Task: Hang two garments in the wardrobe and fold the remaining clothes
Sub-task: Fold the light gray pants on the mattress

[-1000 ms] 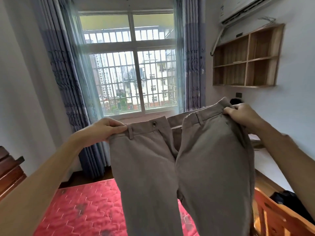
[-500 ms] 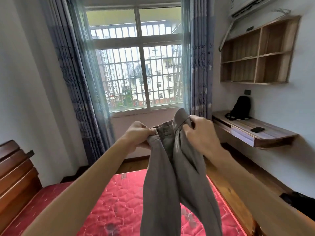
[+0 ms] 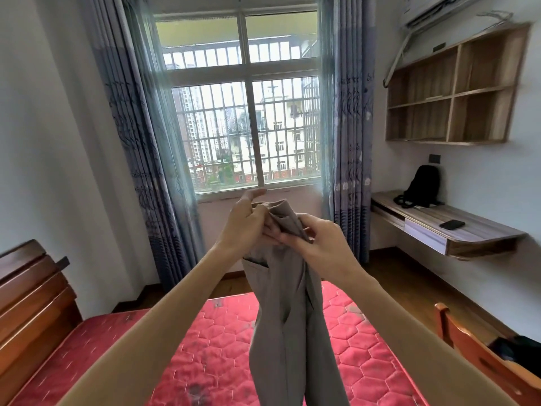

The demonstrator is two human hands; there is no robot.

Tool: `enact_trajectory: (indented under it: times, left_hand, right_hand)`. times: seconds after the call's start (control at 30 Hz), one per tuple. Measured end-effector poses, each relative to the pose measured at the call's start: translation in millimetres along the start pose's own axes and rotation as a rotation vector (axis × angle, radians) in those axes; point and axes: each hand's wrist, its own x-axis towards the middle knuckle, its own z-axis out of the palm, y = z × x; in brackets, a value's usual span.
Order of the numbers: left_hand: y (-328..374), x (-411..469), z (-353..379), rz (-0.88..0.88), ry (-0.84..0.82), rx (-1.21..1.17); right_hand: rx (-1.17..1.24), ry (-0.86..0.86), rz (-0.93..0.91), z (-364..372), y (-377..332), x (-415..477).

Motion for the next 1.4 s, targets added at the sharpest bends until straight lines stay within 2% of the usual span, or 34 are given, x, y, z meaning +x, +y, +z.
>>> enact_trajectory:
  times: [0.07, 0.1, 0.13, 0.2, 0.27, 0.33, 0.47, 0.57, 0.7, 0.8, 0.9, 1.0, 1.03, 1.13, 1.3, 1.4]
  left_hand:
    - [-10, -5, -14, 0.267, 0.078, 0.187]
    - [-19, -5, -22, 0.325, 0.104, 0.252]
    - [-26, -7, -29, 0.305, 0.1, 0.266]
    - [-39, -10, -37, 0.135, 0.015, 0.219]
    - [-47, -15, -37, -0.012, -0.08, 0.092]
    - [-50, -19, -34, -0.061, -0.108, -0.075]
    - [-51, -17, -32, 0.022, -0.05, -0.117]
    - [-45, -17, -23, 0.077, 0.031, -0.216]
    - [-39, -13, -15, 0.153, 0.138, -0.243]
    - [-38, -12, -14, 0.169, 0.192, -0.2]
    - [-35, -11, -20, 0.183, 0.137, -0.1]
    - [-33, -7, -34, 0.206, 0.012, 0.022]
    - [-32, -7, -35, 0.208, 0.005, 0.049]
    - [-29, -9, -32, 0.205, 0.067, 0.062]
    - [-20, -9, -28, 0.259, 0.144, 0.129]
    - [-12, -7, -29, 0.276, 0.124, 0.113]
  right_hand:
    - [0.078, 0.084, 0.072, -5, 11, 3]
    - [0.132, 0.114, 0.097, -7, 15, 4]
    - [0.188, 0.129, 0.11, -9, 17, 4]
    - [0.304, 0.124, 0.127, -14, 16, 5]
    - [0.388, 0.103, 0.134, -17, 12, 5]
    - [0.408, 0.086, 0.119, -19, 9, 6]
    - [0.272, 0.116, 0.057, -24, 11, 6]
    - [0.291, 0.218, 0.064, -28, 14, 2]
    - [0.08, 0.323, 0.034, -36, 19, -1]
    - [-0.056, 0.312, 0.055, -43, 30, -1]
    - [-0.121, 0.321, 0.005, -53, 29, 3]
    - [0.025, 0.459, -0.011, -73, 9, 20]
    - [-0.028, 0.403, -0.03, -77, 4, 26]
    - [-0.266, 0.088, -0.02, -73, 5, 29]
    - [-0.138, -0.083, -0.058, -70, 6, 8]
    - [-0.444, -0.307, -0.102, -73, -5, 19]
